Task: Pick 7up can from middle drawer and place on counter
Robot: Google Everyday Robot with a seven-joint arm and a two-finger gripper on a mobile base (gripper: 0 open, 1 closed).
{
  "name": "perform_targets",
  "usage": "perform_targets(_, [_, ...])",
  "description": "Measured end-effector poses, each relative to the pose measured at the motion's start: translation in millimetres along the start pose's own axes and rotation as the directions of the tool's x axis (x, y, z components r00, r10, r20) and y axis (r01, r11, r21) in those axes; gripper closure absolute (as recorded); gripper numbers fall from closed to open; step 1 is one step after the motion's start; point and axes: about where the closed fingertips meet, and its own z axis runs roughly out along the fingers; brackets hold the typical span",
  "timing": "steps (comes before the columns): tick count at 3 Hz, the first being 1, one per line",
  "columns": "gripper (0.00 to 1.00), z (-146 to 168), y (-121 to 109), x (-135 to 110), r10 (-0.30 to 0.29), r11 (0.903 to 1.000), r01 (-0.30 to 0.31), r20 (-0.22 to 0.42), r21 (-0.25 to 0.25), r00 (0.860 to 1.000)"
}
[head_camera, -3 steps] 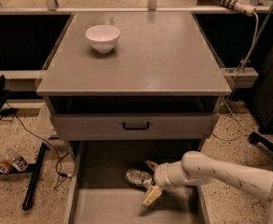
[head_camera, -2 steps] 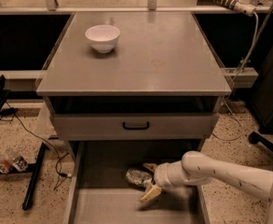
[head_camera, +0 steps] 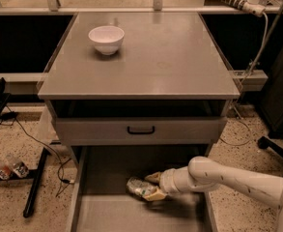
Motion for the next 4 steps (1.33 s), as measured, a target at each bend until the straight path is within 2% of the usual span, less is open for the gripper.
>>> perform_targets(1, [0.89, 0, 0, 0, 0.0, 1.0, 0.0, 0.0, 0.0, 1.0])
perform_targets(2, [1.0, 0, 0, 0, 0.0, 1.0, 0.0, 0.0, 0.0, 1.0])
perform_targets(3, [1.0, -6, 4, -3, 0.007, 0.9999, -0.007, 0.007, -0.007, 1.0])
perform_targets(4, [1.0, -34, 7, -24, -0.014, 0.9998, 0.015, 0.022, -0.01, 1.0])
